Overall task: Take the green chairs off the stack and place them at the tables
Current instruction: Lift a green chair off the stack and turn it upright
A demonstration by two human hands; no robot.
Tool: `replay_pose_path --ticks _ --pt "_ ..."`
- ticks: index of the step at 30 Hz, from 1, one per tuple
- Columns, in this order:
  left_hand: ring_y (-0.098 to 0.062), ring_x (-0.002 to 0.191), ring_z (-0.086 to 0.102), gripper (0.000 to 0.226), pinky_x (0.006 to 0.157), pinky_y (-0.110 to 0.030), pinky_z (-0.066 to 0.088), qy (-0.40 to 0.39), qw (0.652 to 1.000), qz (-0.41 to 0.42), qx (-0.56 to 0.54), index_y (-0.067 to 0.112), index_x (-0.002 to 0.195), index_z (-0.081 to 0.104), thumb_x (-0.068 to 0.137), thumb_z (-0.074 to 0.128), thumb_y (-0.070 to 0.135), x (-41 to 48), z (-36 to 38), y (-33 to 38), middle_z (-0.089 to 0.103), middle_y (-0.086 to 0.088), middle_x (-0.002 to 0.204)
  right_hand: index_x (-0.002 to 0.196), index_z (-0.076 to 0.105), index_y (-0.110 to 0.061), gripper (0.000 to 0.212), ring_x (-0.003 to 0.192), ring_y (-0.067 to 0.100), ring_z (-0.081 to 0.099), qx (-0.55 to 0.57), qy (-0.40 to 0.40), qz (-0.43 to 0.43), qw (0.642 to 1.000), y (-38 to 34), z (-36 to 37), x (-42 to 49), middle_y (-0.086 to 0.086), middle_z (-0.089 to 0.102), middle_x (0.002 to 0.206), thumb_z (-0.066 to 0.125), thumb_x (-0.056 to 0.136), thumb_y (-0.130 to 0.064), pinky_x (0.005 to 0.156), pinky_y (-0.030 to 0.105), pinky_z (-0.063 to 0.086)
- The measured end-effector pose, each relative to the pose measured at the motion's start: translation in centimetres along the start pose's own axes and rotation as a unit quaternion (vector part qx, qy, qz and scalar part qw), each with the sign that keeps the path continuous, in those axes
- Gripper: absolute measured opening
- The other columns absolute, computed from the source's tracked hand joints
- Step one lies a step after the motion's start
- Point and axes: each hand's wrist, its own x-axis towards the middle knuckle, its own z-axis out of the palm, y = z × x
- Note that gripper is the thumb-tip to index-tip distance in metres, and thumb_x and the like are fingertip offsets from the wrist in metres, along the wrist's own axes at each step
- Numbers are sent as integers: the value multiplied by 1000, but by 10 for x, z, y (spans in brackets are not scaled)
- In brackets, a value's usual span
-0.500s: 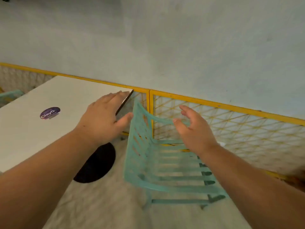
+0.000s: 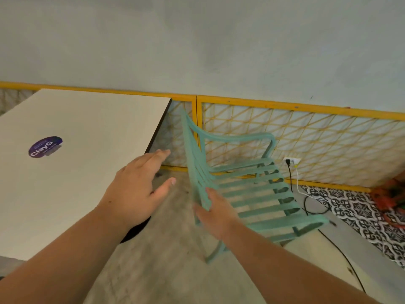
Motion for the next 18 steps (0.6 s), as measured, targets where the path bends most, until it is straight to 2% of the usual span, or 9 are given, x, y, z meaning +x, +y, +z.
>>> replay_pose_path --ticks 2,5,7,10,15,18 --pt "-13 144 36 68 115 -36 32 -13 1000 9 6 30 155 36 94 47 58 -6 6 -10 43 4 157 158 30 -23 79 142 24 43 31 8 26 999 -11 22 21 5 42 158 61 91 -53 114 35 35" --pt "-12 143 38 74 115 -39 35 -9 1000 17 3 30 154 37 89 39 63 -10 8 -17 45 4 156 156 29 -21 80 137 30 48 36 20 64 997 -25 42 50 8 47 153 62 89 -50 111 42 42" --pt "-12 141 40 75 115 -40 36 5 1000 15 -7 30 154 38 88 38 64 -11 11 -20 46 4 155 157 23 -20 76 138 32 47 1 29 75 997 -24 51 64 11 44 155 59 93 -37 113 44 40" --pt "-12 142 39 75 115 -39 36 1 1000 17 -1 30 154 37 88 38 65 -11 21 -22 46 5 155 161 12 -15 71 147 31 35 -89 31 61 994 -17 56 71 13 32 162 47 100 -19 118 43 30" --pt "-15 143 38 73 114 -40 35 -11 999 23 23 30 155 35 89 38 62 -6 35 -14 44 4 156 159 15 -7 70 143 35 40 -131 7 35 991 -11 48 55 18 37 157 47 97 -10 116 46 37" --pt "-18 143 38 70 114 -41 34 -20 999 24 33 30 155 36 90 41 57 -2 44 -10 45 2 156 151 27 -5 59 125 37 55 -109 -9 32 993 -2 39 32 20 52 138 48 97 -8 104 48 49"
